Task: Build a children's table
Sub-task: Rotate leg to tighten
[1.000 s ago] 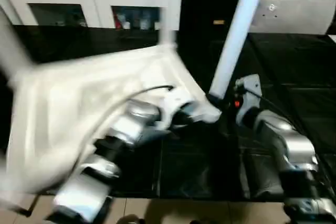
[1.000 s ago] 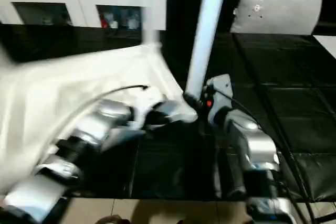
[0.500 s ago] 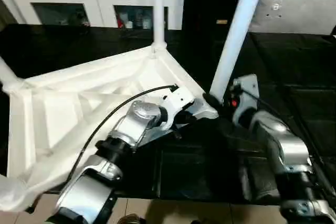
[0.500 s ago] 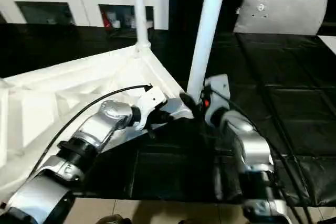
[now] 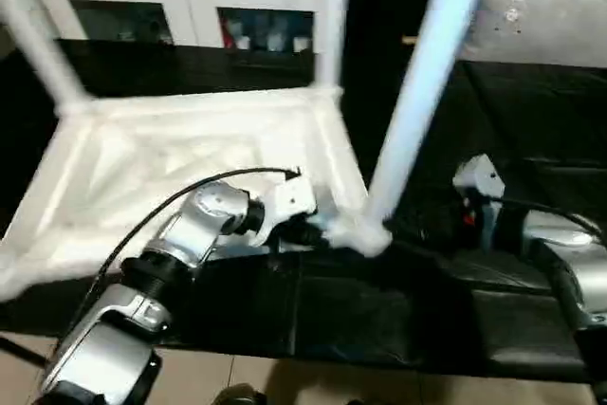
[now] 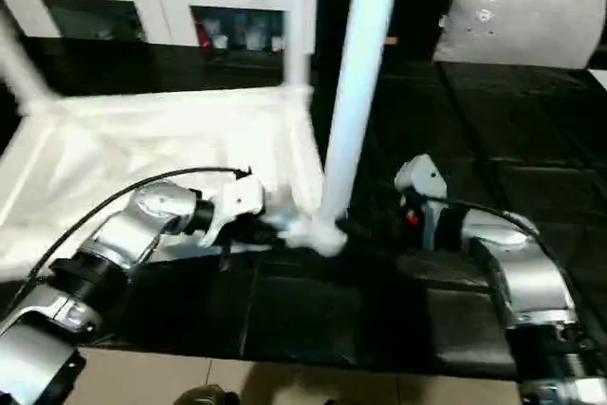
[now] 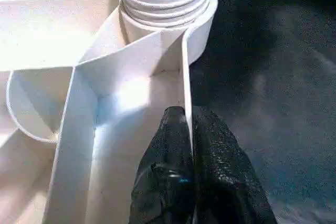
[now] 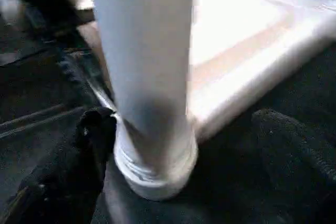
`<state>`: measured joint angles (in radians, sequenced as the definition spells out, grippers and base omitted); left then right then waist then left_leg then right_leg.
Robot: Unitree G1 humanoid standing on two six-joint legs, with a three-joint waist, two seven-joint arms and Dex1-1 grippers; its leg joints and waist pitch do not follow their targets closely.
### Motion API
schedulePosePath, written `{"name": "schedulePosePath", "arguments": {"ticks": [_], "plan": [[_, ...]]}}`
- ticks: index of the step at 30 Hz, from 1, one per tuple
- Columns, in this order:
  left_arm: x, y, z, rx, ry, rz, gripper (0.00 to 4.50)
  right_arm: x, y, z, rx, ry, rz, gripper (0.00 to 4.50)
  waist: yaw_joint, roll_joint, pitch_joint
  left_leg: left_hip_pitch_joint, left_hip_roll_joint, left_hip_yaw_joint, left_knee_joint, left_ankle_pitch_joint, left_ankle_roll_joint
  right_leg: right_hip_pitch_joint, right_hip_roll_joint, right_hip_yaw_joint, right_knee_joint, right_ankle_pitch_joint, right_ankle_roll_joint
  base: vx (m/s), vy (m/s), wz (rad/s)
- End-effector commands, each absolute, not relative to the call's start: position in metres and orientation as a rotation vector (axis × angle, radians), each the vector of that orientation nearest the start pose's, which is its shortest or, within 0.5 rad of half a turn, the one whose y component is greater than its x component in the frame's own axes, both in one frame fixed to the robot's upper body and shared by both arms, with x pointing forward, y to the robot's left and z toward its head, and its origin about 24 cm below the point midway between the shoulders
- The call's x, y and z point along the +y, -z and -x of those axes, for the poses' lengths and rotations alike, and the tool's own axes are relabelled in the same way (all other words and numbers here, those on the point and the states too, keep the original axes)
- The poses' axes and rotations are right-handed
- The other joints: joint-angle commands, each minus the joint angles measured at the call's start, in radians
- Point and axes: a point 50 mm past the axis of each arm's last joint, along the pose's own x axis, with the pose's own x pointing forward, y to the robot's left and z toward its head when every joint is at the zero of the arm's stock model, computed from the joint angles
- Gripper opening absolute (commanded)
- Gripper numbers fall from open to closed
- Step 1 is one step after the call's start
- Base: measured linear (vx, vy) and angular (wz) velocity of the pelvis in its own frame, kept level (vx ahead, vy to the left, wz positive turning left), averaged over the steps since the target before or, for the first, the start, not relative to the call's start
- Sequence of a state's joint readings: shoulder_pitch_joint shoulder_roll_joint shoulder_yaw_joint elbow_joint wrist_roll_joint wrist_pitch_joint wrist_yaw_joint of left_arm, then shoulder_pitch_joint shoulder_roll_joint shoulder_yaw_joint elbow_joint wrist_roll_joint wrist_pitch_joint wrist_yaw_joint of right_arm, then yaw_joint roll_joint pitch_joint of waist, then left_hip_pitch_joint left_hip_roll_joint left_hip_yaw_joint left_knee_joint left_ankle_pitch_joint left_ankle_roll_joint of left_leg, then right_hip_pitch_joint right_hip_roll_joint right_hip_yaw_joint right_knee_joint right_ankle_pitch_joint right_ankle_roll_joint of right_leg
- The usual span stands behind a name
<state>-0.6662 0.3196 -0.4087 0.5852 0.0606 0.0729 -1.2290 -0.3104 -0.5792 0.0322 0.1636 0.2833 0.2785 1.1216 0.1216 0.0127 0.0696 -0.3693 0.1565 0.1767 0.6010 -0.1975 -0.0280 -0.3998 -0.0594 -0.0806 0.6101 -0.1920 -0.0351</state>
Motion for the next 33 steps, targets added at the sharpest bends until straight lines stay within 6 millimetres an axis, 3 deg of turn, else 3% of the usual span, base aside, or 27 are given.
{"name": "schedulePosePath", "arguments": {"ticks": [1,8,16,21,25,29,31,33], "plan": [[0.092,-0.059,-0.308,0.43,1.624,-0.618,0.0,-0.204,-0.091,-0.275,0.282,-1.207,0.208,4.12,0.0,-0.018,-0.069,0.01,0.084,-0.027,-0.062,-0.099,0.122,0.056,-0.109,0.062,-0.079,-0.202,-0.195,0.0,0.0,0.0],[0.091,-0.066,-0.301,0.416,1.76,-0.65,0.0,-0.196,-0.087,-0.266,0.346,-1.385,0.133,3.53,0.023,-0.017,-0.072,0.012,0.088,-0.025,-0.061,-0.09,0.115,0.054,-0.112,0.062,-0.076,-0.212,-0.199,0.0,0.0,0.0],[0.089,-0.067,-0.302,0.406,1.778,-0.65,0.0,-0.192,-0.08,-0.263,0.377,-1.449,0.089,2.88,0.029,-0.02,-0.074,0.007,0.085,-0.027,-0.06,-0.083,0.107,0.057,-0.112,0.059,-0.075,-0.21,-0.191,0.0,0.0,0.0],[0.09,-0.066,-0.303,0.417,1.749,-0.583,0.0,-0.19,-0.079,-0.26,0.379,-1.45,0.013,2.52,0.031,-0.019,-0.076,0.006,0.085,-0.027,-0.058,-0.064,0.113,0.058,-0.111,0.058,-0.072,-0.186,-0.193,0.0,0.0,0.0],[0.087,-0.068,-0.312,0.426,1.588,-0.47,0.0,-0.187,-0.076,-0.264,0.344,-1.336,-0.064,2.23,0.032,-0.02,-0.075,0.006,0.085,-0.026,-0.058,-0.062,0.108,0.056,-0.112,0.056,-0.073,-0.193,-0.196,0.0,0.0,0.0],[0.079,-0.07,-0.324,0.438,1.397,-0.369,0.0,-0.175,-0.065,-0.281,0.349,-1.06,-0.061,2.06,0.011,-0.022,-0.07,0.007,0.078,-0.03,-0.066,-0.106,0.058,0.056,-0.115,0.054,-0.087,-0.32,-0.164,0.0,0.0,0.0],[0.069,-0.068,-0.33,0.438,1.267,-0.314,0.0,-0.163,-0.056,-0.295,0.351,-0.831,-0.013,2.02,-0.005,-0.022,-0.068,0.003,0.075,-0.032,-0.069,-0.103,0.037,0.055,-0.109,0.051,-0.087,-0.322,-0.152,0.0,0.0,0.0],[0.065,-0.067,-0.332,0.441,1.221,-0.293,0.0,-0.16,-0.053,-0.3,0.359,-0.75,0.003,2.0,-0.028,-0.025,-0.069,0.003,0.067,-0.031,-0.066,-0.115,0.031,0.06,-0.112,0.051,-0.095,-0.342,-0.144,0.0,0.0,0.0]]}}
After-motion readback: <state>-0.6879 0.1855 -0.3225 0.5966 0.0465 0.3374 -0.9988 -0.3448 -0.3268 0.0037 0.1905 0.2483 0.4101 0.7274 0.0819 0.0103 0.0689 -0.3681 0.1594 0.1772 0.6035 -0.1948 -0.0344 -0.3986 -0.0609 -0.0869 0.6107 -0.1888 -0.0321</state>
